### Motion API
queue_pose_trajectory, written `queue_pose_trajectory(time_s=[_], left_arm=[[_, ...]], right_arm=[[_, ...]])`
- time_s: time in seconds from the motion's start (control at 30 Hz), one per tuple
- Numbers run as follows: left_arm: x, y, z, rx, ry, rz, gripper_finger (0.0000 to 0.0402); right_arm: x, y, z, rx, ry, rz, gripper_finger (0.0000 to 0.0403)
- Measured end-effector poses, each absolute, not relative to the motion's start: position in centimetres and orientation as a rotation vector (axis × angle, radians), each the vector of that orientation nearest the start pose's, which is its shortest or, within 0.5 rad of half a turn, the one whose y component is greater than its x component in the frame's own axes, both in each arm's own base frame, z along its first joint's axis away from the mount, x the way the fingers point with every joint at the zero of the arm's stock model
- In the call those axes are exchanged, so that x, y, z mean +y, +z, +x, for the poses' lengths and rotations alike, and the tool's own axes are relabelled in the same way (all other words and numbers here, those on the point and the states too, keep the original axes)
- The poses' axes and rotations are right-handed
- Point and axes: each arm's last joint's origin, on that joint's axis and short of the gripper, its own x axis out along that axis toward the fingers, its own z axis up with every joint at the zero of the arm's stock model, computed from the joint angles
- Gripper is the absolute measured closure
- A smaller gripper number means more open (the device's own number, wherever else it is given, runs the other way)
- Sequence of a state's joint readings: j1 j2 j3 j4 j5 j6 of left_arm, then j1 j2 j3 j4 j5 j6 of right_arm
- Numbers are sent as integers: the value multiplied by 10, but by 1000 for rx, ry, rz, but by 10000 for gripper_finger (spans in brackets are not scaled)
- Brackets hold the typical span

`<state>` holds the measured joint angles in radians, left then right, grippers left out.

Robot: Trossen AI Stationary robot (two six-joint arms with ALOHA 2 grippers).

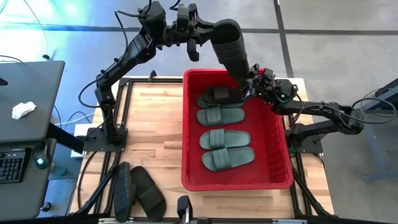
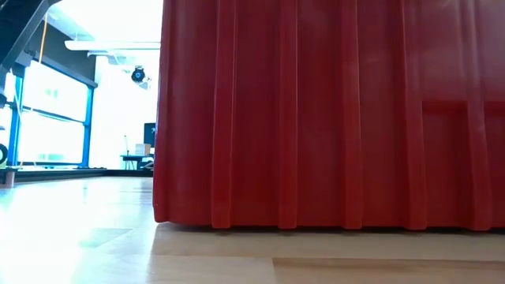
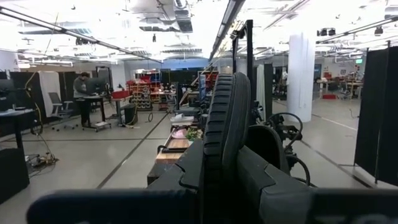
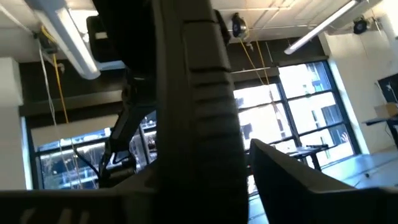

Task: Pick and place slides into bin
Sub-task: Put the black slide into the red container

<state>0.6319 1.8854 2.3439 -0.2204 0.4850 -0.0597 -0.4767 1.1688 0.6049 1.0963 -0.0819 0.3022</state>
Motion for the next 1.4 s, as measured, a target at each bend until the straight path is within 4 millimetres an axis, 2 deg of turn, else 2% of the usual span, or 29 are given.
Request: queue_pose_trajectory(time_s=[0.43, 0.6, 0.83, 1.0, 1.2, 1.4], left_arm=[[218, 537, 319, -189, 150, 91, 364], [217, 535, 319, -158, 141, 190, 340], [216, 531, 320, -118, 79, 319, 267], [216, 528, 318, -81, 71, 321, 212], [230, 526, 302, -41, 23, 292, 165], [239, 529, 268, 34, 20, 201, 147]], right_arm=[[-109, 313, 216, -535, -318, 128, 362], [-109, 313, 215, -533, -323, 122, 362], [-109, 315, 214, -554, -332, 121, 362], [-107, 318, 210, -559, -330, 162, 363], [-106, 323, 194, -471, -359, 221, 363], [-106, 331, 164, -406, -386, 279, 363]])
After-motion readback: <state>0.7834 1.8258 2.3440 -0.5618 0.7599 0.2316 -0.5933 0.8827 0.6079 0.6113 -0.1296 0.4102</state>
